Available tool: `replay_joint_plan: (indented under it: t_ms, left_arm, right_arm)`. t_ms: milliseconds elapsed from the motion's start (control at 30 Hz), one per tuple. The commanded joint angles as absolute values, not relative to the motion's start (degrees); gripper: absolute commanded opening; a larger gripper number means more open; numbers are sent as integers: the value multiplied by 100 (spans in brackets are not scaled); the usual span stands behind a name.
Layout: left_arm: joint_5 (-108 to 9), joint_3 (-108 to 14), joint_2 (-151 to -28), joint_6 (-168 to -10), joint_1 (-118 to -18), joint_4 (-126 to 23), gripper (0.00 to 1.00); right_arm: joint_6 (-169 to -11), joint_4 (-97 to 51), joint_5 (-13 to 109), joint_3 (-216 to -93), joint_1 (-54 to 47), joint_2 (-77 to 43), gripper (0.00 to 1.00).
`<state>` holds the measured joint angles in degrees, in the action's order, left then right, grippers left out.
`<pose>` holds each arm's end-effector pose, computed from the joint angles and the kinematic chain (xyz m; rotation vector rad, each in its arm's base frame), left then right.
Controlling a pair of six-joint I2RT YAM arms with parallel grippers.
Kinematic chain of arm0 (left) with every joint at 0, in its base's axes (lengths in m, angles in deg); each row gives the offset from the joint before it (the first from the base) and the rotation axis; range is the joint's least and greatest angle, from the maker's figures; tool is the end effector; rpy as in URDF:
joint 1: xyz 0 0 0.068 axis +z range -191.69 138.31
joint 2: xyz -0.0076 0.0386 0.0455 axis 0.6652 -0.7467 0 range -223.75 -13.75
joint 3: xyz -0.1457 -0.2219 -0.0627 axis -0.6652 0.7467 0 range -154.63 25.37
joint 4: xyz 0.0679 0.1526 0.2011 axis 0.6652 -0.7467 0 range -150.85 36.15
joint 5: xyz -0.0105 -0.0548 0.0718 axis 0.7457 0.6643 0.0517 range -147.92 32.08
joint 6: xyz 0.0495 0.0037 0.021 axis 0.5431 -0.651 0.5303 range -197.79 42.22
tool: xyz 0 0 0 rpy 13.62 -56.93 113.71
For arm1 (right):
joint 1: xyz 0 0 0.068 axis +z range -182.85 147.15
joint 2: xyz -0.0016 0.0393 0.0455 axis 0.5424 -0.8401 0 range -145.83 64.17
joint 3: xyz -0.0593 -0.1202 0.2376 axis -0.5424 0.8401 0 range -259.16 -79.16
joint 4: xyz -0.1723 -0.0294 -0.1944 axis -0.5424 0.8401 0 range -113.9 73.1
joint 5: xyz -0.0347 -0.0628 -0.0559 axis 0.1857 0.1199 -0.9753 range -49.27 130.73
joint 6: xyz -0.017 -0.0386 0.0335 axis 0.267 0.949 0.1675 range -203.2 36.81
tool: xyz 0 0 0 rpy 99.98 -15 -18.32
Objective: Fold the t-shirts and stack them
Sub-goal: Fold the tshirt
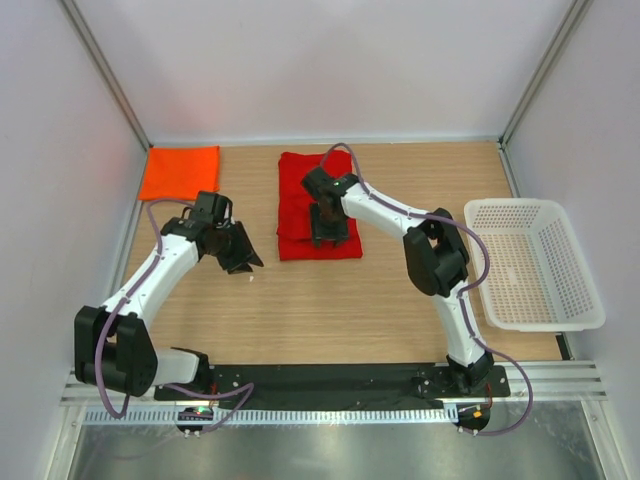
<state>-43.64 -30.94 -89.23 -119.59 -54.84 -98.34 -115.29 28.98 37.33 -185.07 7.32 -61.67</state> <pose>0.2445 -0.0661 0.2480 -0.6100 2.7176 -0.6100 0.3512 0.2936 0.1958 -0.1884 2.8526 0.1864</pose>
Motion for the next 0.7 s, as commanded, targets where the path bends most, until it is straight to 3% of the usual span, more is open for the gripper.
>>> replay_joint_plan:
  t_ms: [0, 433, 667]
  left_arm:
    - [-4114, -3290, -8986, -11953, -5497, -9700, 34]
    - [-4079, -3387, -9030, -11866, -5497, -9779, 34]
    - [-4061, -3369, -9074, -11786, -5505, -9823, 34]
  right_arm:
    - [-11642, 3094, 3791, -19016, 767, -6001, 52]
    - [-11607, 2936, 3739, -19403, 749, -6458, 52]
    - [-11405, 3024, 3134, -20017, 714, -6907, 51]
